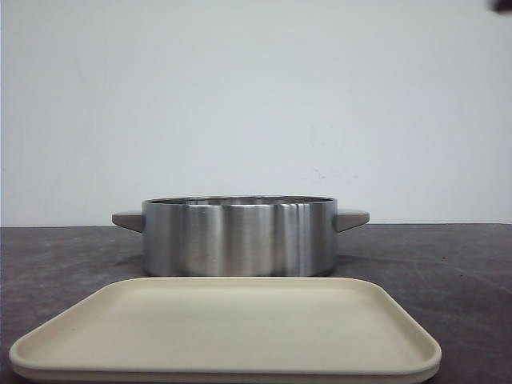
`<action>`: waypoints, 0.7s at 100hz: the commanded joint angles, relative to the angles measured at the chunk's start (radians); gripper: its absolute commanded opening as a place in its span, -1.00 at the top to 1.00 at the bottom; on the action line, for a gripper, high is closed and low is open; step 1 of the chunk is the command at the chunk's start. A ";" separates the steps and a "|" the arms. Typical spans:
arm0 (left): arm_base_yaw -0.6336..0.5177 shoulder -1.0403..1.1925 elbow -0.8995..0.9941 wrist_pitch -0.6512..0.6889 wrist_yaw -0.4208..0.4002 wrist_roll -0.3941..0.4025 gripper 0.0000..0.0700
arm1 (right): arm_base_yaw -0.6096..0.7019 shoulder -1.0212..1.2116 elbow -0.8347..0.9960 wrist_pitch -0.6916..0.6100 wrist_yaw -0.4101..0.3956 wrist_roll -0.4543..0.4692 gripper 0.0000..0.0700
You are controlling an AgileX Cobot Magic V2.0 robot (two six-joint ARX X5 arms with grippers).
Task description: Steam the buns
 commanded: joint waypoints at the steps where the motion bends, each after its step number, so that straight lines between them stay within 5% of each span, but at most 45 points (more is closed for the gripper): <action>1: -0.007 0.001 0.010 0.008 -0.003 -0.002 1.00 | -0.093 -0.073 -0.055 0.014 -0.048 -0.018 0.97; 24: -0.007 0.001 0.010 0.008 -0.003 -0.002 1.00 | -0.260 -0.275 -0.244 0.014 -0.048 -0.017 0.97; 70: -0.007 0.001 0.010 0.003 -0.003 -0.002 1.00 | -0.297 -0.300 -0.283 -0.188 -0.060 -0.108 0.97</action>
